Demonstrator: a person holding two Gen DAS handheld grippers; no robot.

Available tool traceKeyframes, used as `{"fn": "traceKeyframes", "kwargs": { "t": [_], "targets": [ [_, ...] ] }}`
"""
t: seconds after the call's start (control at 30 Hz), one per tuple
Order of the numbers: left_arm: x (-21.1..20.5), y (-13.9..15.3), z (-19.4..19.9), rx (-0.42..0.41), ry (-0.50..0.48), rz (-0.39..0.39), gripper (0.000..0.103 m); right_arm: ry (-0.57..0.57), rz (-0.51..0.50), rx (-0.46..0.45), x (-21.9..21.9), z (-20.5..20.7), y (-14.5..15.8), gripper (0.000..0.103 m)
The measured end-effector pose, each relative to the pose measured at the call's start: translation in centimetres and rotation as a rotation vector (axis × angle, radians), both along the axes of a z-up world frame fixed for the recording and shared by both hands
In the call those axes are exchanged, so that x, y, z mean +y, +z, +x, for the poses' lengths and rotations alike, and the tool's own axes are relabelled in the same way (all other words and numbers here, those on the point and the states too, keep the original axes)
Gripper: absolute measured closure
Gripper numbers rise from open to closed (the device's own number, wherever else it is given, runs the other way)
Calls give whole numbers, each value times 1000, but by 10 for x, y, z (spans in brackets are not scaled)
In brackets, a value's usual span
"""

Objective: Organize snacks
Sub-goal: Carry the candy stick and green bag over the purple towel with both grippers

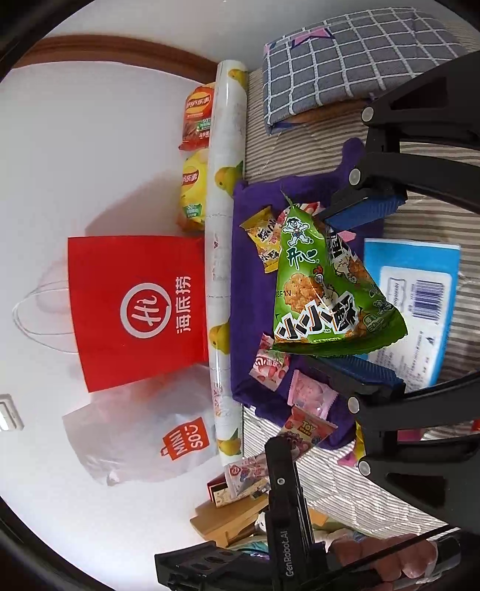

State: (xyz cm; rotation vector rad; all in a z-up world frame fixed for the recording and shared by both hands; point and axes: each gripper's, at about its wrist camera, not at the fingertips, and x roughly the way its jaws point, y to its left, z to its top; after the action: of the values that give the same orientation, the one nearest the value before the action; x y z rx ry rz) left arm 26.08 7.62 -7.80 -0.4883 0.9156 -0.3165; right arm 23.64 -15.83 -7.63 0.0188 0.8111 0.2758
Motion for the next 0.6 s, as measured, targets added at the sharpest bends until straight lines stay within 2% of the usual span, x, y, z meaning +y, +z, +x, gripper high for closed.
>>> {"fn": "traceKeyframes", "kwargs": {
  "t": [0.23, 0.6],
  "targets": [
    [1, -17, 20, 39, 10, 19, 77, 24, 23, 52, 3, 35, -20, 40],
    [-5, -53, 52, 141, -19, 60, 77, 42, -3, 133, 16, 74, -56, 40]
  ]
}}
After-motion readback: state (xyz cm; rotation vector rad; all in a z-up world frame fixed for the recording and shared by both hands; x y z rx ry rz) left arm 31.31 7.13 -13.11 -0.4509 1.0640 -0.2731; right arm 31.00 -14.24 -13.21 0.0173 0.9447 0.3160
